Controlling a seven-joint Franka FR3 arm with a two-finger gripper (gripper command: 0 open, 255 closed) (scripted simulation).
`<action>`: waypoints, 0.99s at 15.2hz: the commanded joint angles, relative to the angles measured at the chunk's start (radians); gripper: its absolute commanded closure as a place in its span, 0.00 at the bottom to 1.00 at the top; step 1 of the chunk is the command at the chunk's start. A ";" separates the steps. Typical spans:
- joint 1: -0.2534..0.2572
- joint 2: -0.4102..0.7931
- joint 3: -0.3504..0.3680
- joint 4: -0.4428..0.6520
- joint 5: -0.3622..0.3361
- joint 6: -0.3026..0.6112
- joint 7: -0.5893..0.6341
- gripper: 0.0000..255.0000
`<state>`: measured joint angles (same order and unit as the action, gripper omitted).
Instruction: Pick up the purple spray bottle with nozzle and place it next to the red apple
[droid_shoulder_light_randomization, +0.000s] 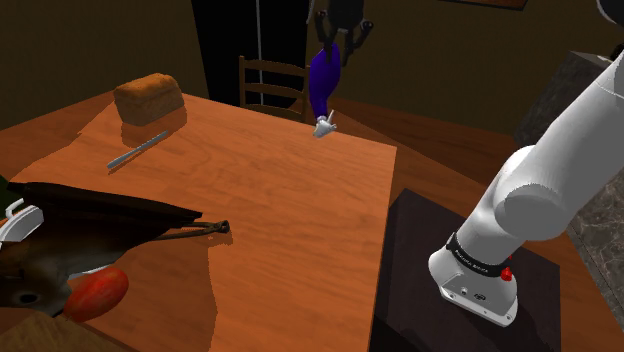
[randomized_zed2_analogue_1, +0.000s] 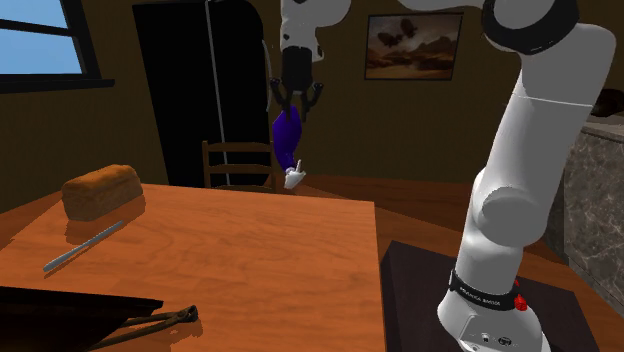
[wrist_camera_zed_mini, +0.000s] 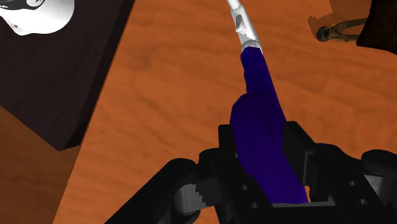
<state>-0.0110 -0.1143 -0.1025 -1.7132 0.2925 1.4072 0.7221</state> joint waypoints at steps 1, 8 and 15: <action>0.023 -0.020 0.029 -0.024 0.010 0.020 0.050 1.00; 0.097 -0.043 0.129 -0.061 0.049 0.088 0.211 1.00; 0.172 -0.015 0.229 -0.040 0.077 0.155 0.371 1.00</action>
<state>0.1491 -0.1425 0.1104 -1.7686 0.3660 1.5528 1.0649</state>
